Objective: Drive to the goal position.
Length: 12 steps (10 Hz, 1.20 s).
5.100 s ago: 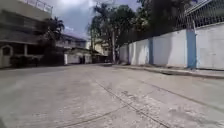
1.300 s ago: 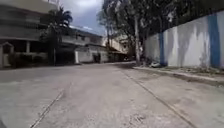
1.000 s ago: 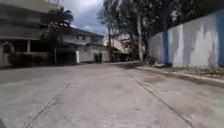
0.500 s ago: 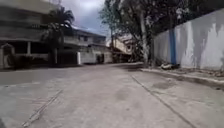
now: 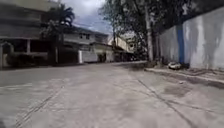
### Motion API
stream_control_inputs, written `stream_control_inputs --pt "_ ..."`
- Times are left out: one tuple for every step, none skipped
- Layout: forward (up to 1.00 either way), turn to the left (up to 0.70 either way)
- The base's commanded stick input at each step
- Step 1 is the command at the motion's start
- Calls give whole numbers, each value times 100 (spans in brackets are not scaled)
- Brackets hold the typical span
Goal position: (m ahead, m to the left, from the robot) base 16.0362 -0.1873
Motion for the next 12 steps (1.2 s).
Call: stream_control_inputs --pt "100 -18" --pt "100 -38" --pt "100 -38" --pt "100 -35" --pt "100 -29" --pt "100 0" --pt "100 0" --pt "100 -2" --pt "100 -2" --pt "100 -1" --pt "100 0" --pt "100 0"
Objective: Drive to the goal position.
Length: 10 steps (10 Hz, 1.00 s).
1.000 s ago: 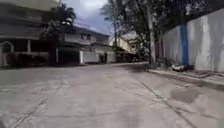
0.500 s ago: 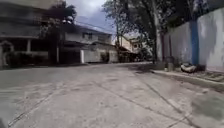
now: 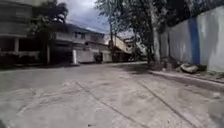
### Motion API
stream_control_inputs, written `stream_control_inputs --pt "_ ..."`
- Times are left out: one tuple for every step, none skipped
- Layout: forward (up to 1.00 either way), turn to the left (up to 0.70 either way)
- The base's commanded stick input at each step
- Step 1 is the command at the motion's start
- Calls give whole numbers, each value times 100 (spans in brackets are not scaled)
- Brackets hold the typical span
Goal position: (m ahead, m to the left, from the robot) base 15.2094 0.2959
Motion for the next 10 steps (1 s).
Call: stream_control_inputs --pt "100 0" --pt "100 0" --pt "100 0" --pt "100 0" --pt "100 0" --pt "100 0" --pt "100 0" --pt "100 0" --pt "100 0" --pt "100 0"
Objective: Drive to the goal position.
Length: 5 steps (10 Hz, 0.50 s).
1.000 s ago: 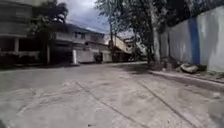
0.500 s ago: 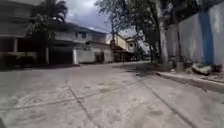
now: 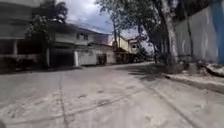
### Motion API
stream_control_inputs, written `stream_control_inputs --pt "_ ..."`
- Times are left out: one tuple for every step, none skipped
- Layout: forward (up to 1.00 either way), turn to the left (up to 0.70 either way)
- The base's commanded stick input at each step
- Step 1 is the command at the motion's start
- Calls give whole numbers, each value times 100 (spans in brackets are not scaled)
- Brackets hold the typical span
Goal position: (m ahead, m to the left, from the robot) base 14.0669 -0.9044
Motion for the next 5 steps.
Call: stream_control_inputs --pt "100 0" --pt "100 -1" --pt "100 -2" --pt "100 -2" --pt "100 -2"
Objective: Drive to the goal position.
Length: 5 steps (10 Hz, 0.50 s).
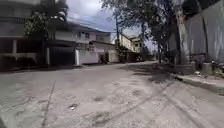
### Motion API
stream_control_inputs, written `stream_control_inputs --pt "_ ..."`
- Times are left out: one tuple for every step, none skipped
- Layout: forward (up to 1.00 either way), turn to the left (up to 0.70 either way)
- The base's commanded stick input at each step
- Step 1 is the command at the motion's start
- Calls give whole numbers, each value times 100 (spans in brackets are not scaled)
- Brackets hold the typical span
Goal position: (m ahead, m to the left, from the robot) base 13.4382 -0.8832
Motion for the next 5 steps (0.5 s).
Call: stream_control_inputs --pt "100 -3" --pt "100 -3" --pt "100 -3" --pt "100 -3" --pt "100 -3"
